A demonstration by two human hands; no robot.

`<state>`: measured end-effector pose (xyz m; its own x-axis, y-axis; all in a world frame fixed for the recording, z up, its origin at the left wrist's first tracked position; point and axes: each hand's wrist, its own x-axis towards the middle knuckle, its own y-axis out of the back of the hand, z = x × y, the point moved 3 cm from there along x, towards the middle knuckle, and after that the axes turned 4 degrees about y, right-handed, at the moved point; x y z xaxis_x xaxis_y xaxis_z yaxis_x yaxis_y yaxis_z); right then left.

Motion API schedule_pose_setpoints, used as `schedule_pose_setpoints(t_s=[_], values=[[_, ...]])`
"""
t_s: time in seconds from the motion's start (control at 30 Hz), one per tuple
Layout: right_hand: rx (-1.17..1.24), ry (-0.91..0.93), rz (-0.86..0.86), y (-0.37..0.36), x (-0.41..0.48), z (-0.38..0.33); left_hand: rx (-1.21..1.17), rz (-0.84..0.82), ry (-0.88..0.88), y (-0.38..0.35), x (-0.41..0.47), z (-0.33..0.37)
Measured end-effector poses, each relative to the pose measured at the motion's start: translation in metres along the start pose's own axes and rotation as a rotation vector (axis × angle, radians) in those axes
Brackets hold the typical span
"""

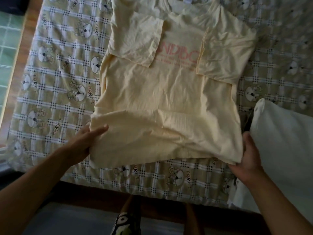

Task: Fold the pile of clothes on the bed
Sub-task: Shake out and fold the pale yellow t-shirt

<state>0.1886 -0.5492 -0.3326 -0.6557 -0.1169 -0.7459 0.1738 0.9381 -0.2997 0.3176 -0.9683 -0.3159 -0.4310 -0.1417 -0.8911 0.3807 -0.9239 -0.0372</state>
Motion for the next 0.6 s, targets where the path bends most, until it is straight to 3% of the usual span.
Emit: schedule_pose_setpoints(t_s=[0.1,0.2,0.27,0.37,0.43,0.5,0.6], values=[[-0.429,0.038,0.051,0.003,-0.003,0.008,0.071,-0.056,0.04,0.0,-0.002,-0.016],[-0.868,-0.084,-0.084,0.004,-0.016,0.009,0.135,-0.078,0.092,0.003,-0.011,-0.023],[-0.868,-0.156,-0.141,0.002,-0.028,0.002,0.191,-0.112,0.103,0.011,-0.02,-0.02],[-0.495,-0.331,-0.163,0.009,-0.04,-0.009,0.215,-0.154,0.114,0.033,-0.033,-0.013],[-0.412,-0.413,-0.15,0.016,-0.047,-0.013,0.205,-0.101,0.141,0.053,-0.038,-0.015],[-0.603,-0.42,-0.086,0.033,-0.048,-0.011,0.191,-0.024,0.158,0.07,-0.036,-0.026],[-1.015,-0.122,0.131,0.046,-0.046,-0.004,0.25,0.101,0.107,0.087,-0.033,-0.044]])
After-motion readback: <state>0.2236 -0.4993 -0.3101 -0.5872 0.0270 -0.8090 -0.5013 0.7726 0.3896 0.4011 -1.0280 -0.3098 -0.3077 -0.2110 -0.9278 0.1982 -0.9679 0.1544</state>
